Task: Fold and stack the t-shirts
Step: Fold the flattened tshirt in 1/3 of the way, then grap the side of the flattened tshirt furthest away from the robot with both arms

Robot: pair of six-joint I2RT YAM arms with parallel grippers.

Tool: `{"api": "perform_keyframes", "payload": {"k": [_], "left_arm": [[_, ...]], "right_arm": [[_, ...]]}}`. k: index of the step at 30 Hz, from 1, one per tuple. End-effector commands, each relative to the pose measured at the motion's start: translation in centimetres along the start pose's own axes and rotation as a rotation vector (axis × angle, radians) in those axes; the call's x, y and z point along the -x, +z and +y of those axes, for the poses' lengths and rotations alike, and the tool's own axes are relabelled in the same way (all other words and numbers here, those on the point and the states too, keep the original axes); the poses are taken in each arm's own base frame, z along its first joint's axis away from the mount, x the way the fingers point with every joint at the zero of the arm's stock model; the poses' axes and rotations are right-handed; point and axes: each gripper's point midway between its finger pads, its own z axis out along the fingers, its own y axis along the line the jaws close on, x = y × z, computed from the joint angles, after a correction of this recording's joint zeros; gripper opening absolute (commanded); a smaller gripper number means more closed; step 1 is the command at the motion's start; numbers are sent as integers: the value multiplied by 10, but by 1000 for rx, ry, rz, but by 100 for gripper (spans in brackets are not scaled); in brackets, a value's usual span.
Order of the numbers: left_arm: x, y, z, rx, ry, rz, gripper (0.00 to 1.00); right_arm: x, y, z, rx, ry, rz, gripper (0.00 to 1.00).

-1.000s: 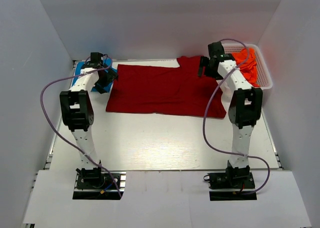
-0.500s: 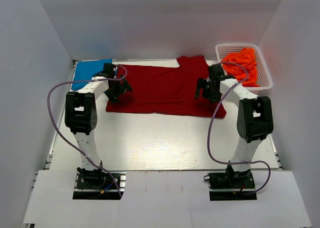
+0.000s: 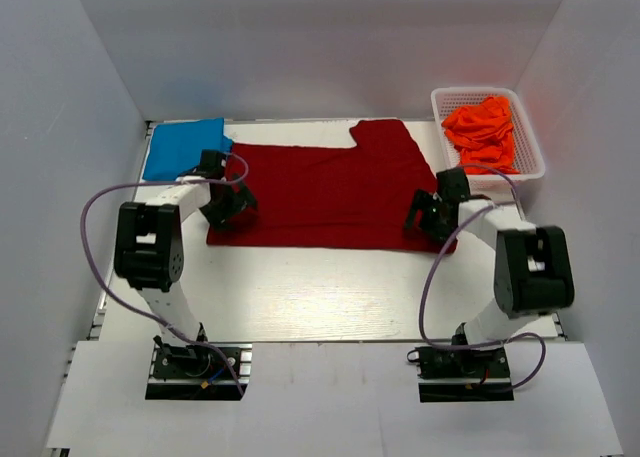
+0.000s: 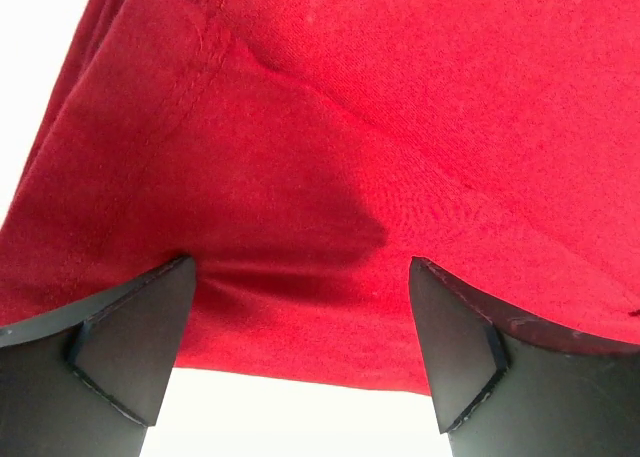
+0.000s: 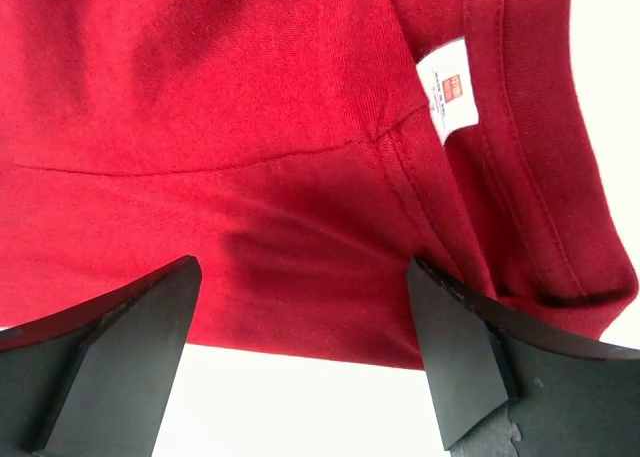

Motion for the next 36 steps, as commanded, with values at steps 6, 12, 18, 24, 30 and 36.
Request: {"api": "perform_keyframes", "payload": {"k": [6,12,18,24,30,36], "left_arm": [[-141,-71,123,311,-91,231,99],[-61,-115,69,153,-74,-37,99],[41,-111,48,220,-96,-297,99],[98,-71,41,319,-123,-358,99],[117,-19,29,328,-94,-311,86],[96,16,29,308,-85,-202,29]], "right_arm": [[-168,-69,-38,-24,133,344,87],[-95,-113,1,82,55,130,90],[19,-124,37,113,-22,-125,90],[121,-121,58,42,-99,-286,90],[171,-85,64,-38,-140,-314,90],[214,-22,61,-115,-189,-337,90]]}}
